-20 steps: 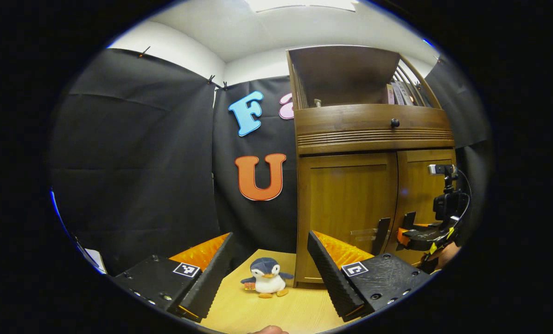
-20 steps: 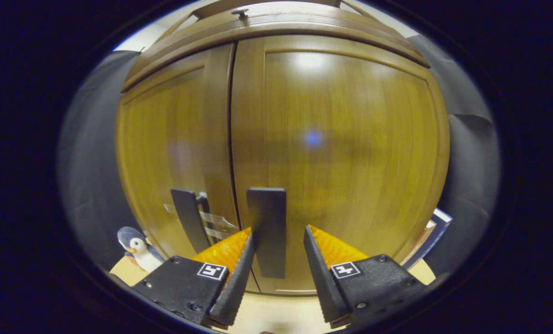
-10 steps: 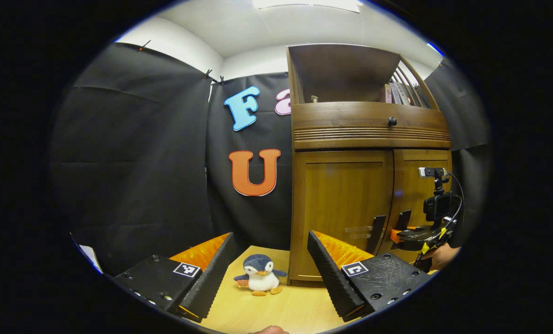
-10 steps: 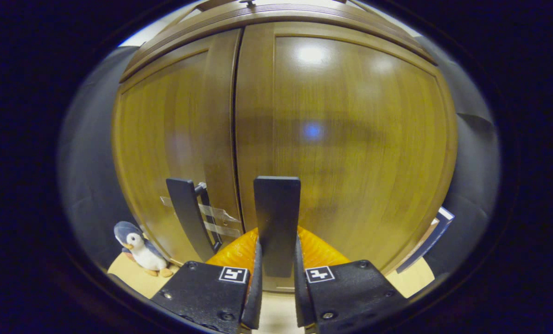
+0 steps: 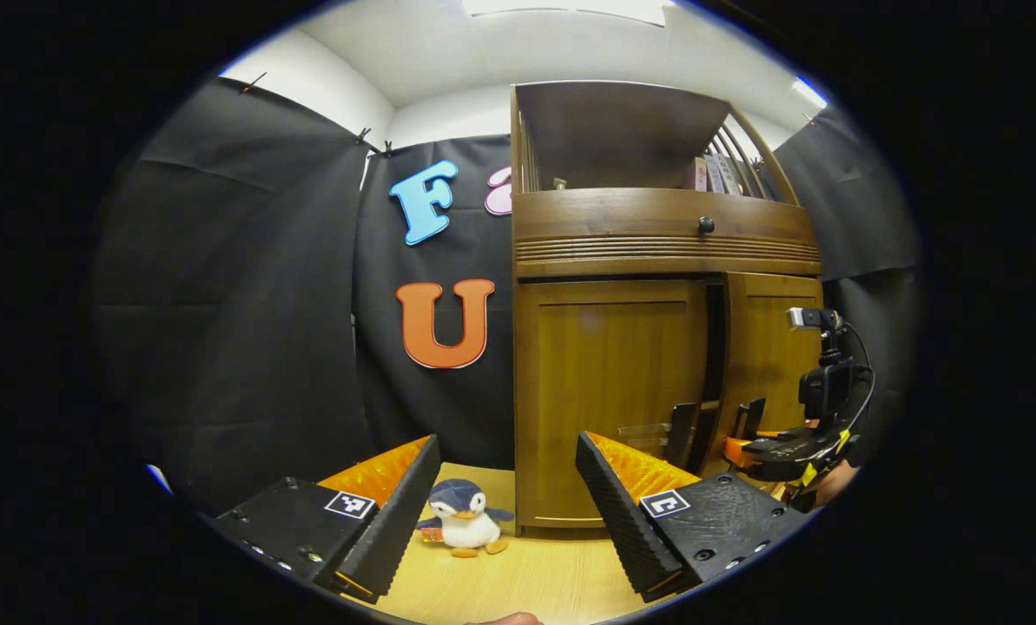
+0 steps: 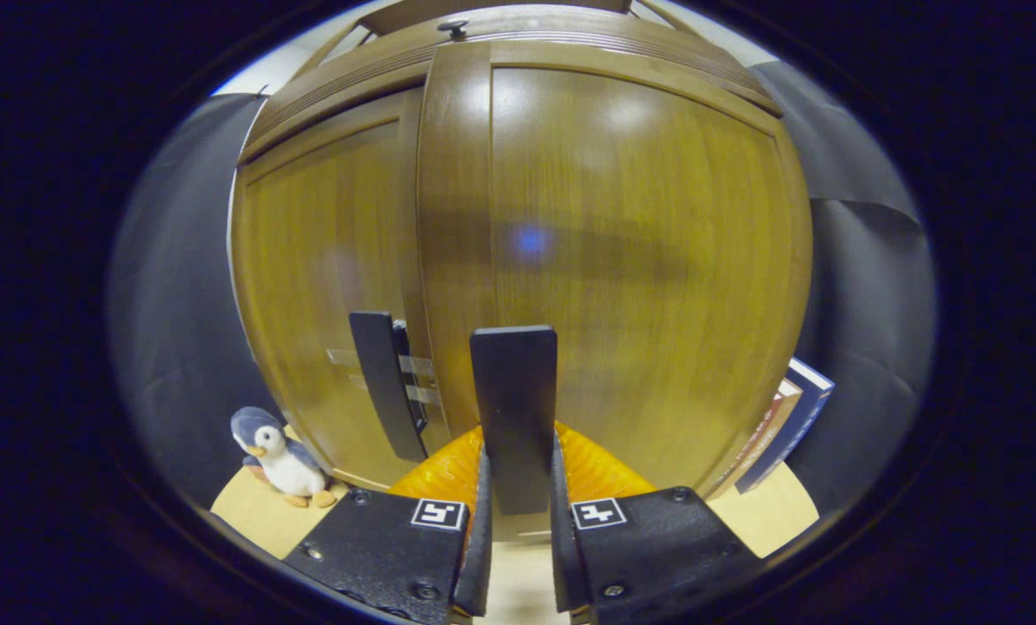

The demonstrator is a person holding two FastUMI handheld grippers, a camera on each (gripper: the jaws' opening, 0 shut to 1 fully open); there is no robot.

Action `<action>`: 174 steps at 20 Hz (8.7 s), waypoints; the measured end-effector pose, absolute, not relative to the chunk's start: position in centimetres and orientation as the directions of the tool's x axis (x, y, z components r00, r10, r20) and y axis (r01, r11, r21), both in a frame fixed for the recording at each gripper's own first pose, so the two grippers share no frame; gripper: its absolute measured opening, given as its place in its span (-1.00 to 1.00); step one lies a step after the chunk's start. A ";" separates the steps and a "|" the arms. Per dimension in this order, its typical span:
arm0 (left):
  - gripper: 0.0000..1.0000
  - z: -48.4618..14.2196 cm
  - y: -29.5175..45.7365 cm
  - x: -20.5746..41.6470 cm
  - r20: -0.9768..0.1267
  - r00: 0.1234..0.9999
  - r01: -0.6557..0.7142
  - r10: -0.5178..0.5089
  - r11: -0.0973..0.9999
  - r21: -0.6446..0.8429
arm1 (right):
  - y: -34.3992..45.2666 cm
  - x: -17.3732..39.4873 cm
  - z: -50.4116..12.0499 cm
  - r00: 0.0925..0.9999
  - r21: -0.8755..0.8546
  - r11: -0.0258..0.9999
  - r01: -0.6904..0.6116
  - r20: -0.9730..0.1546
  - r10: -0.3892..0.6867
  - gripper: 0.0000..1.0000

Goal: Open the right door of the double-door shoe cabinet with the right hand, and open the left door with the left hand.

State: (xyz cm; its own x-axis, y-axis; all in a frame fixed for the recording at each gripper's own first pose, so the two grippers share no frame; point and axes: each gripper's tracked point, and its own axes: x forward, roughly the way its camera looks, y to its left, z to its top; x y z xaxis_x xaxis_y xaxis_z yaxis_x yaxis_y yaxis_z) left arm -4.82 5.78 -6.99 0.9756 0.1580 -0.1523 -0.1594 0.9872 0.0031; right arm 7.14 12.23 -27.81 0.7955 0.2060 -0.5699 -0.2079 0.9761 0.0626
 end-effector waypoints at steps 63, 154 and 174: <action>-0.26 -21.5 -14.8 15.0 -0.352 0.920 0.184 -0.171 0.983 0.004 | -15.4 -9.0 -16.4 0.853 -0.035 0.989 0.146 -0.502 -0.144 -0.73; -0.70 -12.7 15.9 -9.8 -0.222 0.890 -0.376 0.398 0.917 0.136 | 7.7 -3.2 -23.9 0.725 0.028 0.961 -0.274 -0.650 0.226 0.00; 0.22 -10.4 -6.5 -1.9 -0.178 0.983 0.033 -0.043 0.998 -0.059 | 4.9 -1.1 -15.5 0.886 -0.095 0.965 -0.244 -0.427 0.182 1.00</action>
State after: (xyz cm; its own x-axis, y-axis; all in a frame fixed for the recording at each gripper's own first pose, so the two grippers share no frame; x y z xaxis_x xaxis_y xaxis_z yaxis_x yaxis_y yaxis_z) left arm -1.86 -6.52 -10.39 0.9831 -0.0428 -0.1781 0.0327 0.9977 -0.0594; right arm -1.14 4.94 -15.49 0.8858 0.1824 -0.4267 -0.2443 0.9651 -0.0948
